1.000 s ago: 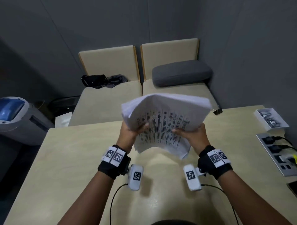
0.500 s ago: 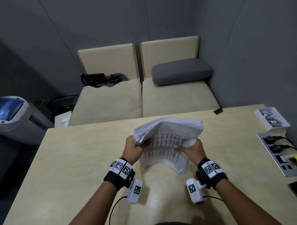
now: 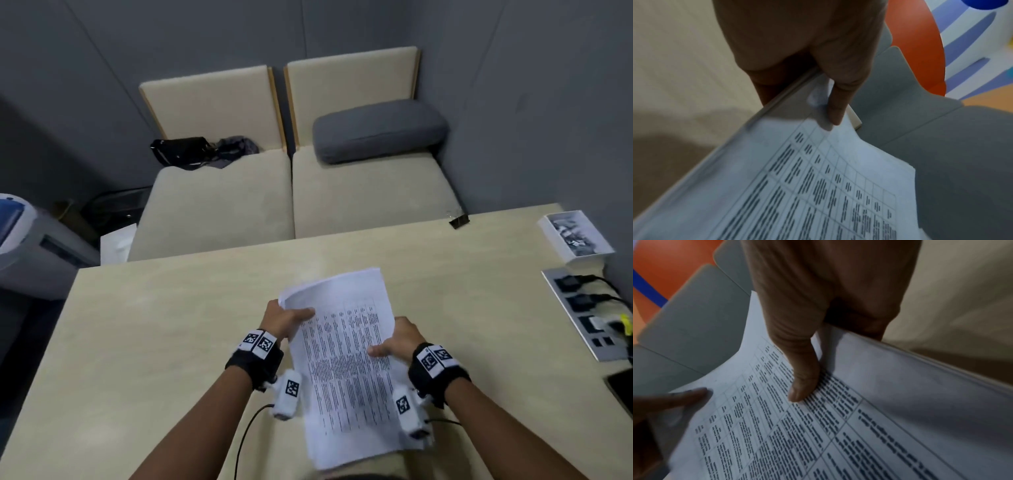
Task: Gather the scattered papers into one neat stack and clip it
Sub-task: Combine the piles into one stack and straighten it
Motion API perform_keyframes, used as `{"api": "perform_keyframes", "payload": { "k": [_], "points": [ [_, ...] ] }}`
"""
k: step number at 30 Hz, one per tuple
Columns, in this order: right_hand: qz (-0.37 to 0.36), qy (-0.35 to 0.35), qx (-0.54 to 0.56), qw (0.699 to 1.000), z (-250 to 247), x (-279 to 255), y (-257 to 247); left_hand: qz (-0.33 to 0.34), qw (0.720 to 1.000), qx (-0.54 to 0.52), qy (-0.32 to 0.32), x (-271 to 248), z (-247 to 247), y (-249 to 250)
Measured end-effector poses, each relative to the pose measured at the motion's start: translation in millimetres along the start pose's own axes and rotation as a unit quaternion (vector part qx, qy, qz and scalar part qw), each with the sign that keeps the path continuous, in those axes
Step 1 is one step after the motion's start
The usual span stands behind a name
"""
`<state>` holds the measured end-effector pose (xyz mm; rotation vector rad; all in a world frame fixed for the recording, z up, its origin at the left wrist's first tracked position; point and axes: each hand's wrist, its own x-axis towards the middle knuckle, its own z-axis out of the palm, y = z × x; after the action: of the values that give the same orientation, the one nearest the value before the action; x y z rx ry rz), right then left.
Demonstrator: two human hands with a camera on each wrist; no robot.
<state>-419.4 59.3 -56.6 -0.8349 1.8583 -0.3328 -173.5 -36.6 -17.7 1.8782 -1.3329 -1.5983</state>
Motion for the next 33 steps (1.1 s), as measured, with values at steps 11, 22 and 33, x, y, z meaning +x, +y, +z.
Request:
{"api": "perform_keyframes", "payload": {
  "k": [11, 22, 33],
  "points": [
    [0.006, -0.033, -0.004, 0.999, -26.6, 30.2, 15.3, 0.104, 0.936, 0.328, -0.068, 64.3, 28.5, 24.5],
    [0.011, -0.088, 0.076, 0.993, -109.2, 98.8, -24.5, 0.17, 0.939, 0.281, -0.103, 87.0, 29.2, 26.1],
    [-0.167, -0.003, 0.286, 0.944, -41.4, 15.7, -57.3, 0.081, 0.965, -0.243, -0.049, 28.3, -3.4, 60.1]
  ]
}}
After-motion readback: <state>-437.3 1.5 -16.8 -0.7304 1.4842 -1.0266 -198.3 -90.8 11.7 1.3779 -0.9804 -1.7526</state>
